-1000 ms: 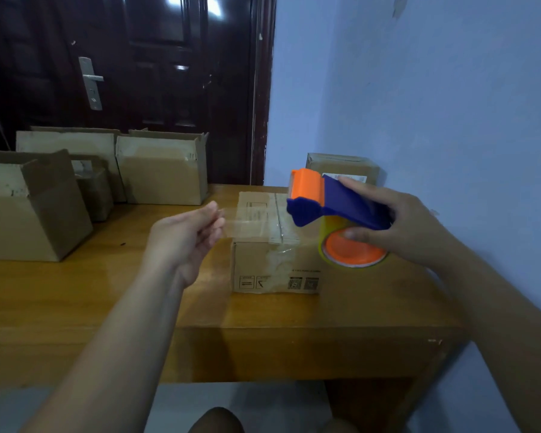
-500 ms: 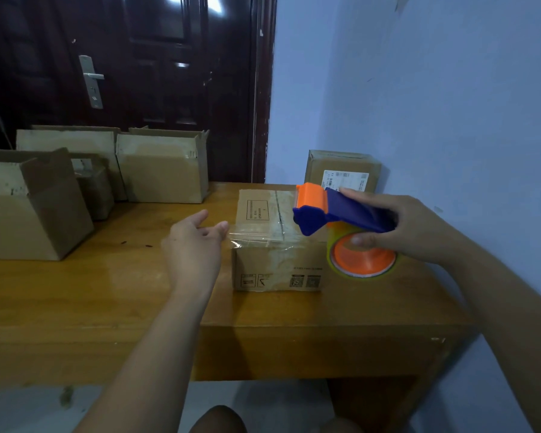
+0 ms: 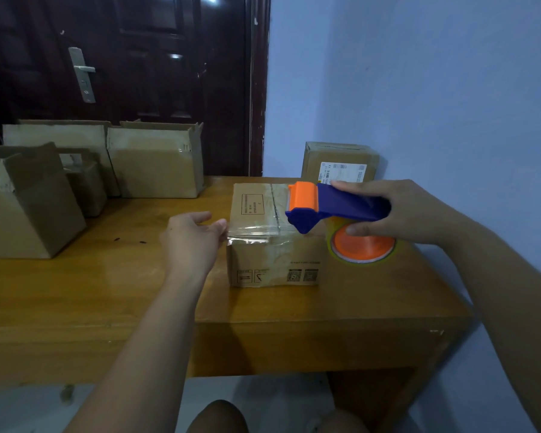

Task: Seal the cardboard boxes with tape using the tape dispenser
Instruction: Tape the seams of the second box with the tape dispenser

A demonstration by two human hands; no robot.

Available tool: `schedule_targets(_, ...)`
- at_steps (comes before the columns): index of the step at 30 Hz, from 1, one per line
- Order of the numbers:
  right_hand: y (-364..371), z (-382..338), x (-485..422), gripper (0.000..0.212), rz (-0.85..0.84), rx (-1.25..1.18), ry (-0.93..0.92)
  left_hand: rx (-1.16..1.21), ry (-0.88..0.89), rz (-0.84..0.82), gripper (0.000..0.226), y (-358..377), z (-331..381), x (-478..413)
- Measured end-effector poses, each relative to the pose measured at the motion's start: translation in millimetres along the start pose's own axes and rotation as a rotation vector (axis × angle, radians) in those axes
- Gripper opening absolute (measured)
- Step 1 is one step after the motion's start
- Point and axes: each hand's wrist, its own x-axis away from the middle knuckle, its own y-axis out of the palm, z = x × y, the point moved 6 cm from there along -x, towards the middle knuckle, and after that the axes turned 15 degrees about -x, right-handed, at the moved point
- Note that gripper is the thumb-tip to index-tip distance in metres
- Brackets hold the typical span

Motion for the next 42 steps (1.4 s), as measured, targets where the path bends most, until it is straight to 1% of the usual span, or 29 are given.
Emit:
schedule_targets(6, -0.5, 14.6, -10.4, 0.064, -0.035, -0.102, 0.019, 0.103, -0.049, -0.083, 0.035, 3.2, -3.3, -2.1)
schedule_targets(13, 1.6, 8.5, -20.1, 0.063, -0.074, -0.052, 0.026, 0.245, -0.13, -0.135, 0.032, 7.1, -11.4, -1.3)
schedule_targets(16, 2.5, 6.8, -24.2, 0.063, -0.105, -0.016, 0.033, 0.248, -0.125, -0.136, 0.031, 7.7, -10.6, -2.7)
schedule_targets(19, 4.0, 8.8, -28.5, 0.063, -0.137, 0.02, 0.058, 0.208, -0.104, -0.12, 0.036, 8.4, -8.0, -5.5)
schedule_targets(22, 7.2, 11.7, -29.0, 0.06, -0.164, 0.021, 0.072, 0.179, -0.114, -0.101, 0.047, 9.1, -6.8, -8.7)
schedule_targets(25, 8.3, 13.9, -26.9, 0.06, -0.142, -0.012, 0.086, 0.163, -0.094, -0.046, 0.061, 9.1, -8.1, -8.7)
schedule_targets(27, 8.9, 14.7, -25.7, 0.064, -0.132, -0.034, 0.098, 0.095, -0.061, -0.011, 0.065, 10.5, -8.3, -8.1)
schedule_targets(28, 9.1, 15.4, -25.6, 0.066, -0.132, -0.038, 0.102, 0.094, -0.072, -0.017, 0.066, 12.0, -9.6, -7.5)
schedule_targets(30, 9.3, 16.7, -26.4, 0.067, -0.135, -0.041, 0.104, 0.199, -0.177, -0.088, 0.061, 17.6, -15.9, -6.5)
schedule_targets(31, 9.4, 17.0, -26.5, 0.067, -0.138, -0.041, 0.101, 0.283, -0.273, -0.167, 0.055, 22.3, -19.7, -3.7)
schedule_targets(33, 9.7, 17.6, -26.7, 0.066, -0.144, -0.045, 0.099, 0.434, -0.49, -0.381, 0.037, 33.4, -25.5, 9.9)
schedule_targets(34, 9.8, 17.9, -26.9, 0.065, -0.146, -0.052, 0.1, 0.487, -0.573, -0.467, 0.029, 38.2, -27.0, 17.2)
schedule_targets(35, 10.0, 17.9, -27.6, 0.065, -0.149, -0.056, 0.099, 0.525, -0.627, -0.518, 0.025, 41.4, -28.9, 21.4)
schedule_targets(37, 10.4, 17.9, -29.1, 0.064, -0.157, -0.051, 0.098, 0.551, -0.669, -0.537, 0.022, 44.1, -30.6, 23.7)
schedule_targets(39, 10.6, 18.8, -31.2, 0.065, -0.169, -0.04, 0.101, 0.601, -0.679, -0.489, 0.018, 43.9, -27.5, 22.6)
schedule_targets(40, 10.8, 18.8, -32.1, 0.066, -0.176, -0.033, 0.102, 0.611, -0.652, -0.443, 0.014, 43.6, -25.7, 18.6)
schedule_targets(41, 11.4, 19.1, -32.7, 0.067, -0.182, -0.024, 0.104, 0.603, -0.604, -0.386, 0.017, 42.1, -23.9, 14.9)
schedule_targets(42, 11.5, 19.5, -33.3, 0.067, -0.184, -0.018, 0.108, 0.57, -0.546, -0.321, 0.026, 40.7, -23.4, 10.7)
